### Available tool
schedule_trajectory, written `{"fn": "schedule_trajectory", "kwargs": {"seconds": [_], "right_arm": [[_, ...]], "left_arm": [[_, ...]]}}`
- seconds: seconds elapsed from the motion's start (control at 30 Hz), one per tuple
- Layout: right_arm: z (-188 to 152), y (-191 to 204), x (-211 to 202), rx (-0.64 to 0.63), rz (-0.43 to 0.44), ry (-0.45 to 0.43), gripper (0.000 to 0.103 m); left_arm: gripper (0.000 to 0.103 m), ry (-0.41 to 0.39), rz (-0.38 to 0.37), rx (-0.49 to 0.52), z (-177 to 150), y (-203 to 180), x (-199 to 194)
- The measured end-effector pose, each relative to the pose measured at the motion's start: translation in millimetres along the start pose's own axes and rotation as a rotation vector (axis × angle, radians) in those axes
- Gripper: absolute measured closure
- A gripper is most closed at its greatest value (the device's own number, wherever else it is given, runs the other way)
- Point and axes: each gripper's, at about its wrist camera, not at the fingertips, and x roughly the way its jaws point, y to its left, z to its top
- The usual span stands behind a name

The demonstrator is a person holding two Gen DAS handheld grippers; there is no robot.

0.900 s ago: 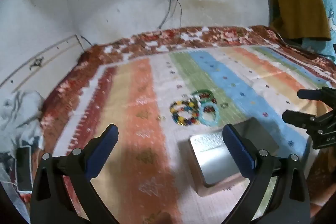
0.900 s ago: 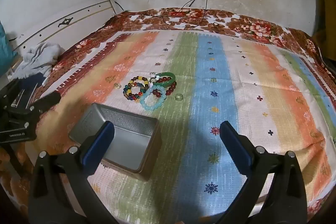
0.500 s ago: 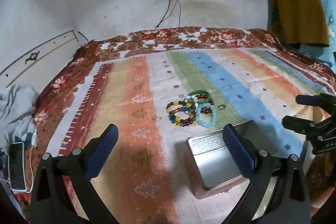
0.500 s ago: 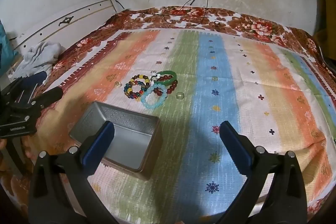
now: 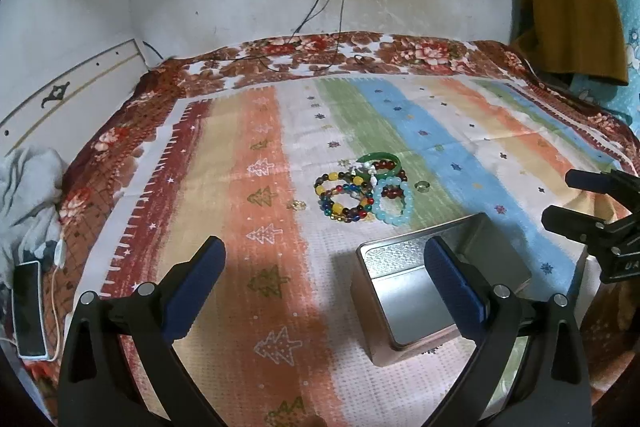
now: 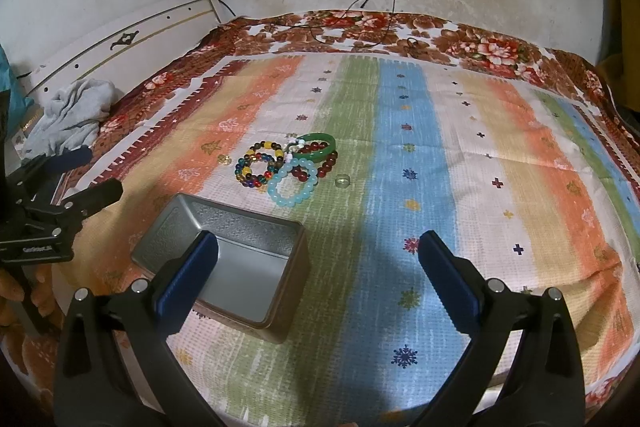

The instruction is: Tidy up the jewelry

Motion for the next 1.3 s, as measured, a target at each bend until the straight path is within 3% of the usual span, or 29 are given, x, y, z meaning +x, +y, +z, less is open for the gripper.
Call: {"fn": "schedule_trajectory", "kwargs": {"seconds": [0.5,1.03,1.3], "right_arm": [[0.5,-6.4,0.3,0.027,0.023,-0.013,0.005],[25.2,-0.5,18.1,-0.024,-0.002,-0.016,0.005],[31.6,-1.9,34.1,-0.037,0.008,0.025,0.005]], "left_arm": [[0.006,0.022,0.017,-0.031,1.8,3.8,5.6],[0.006,0.048,0.028,0.007,14.1,-4.7,27.0],[0.006,0.076,0.031,0.050,21.2,-9.1,44.9]]}}
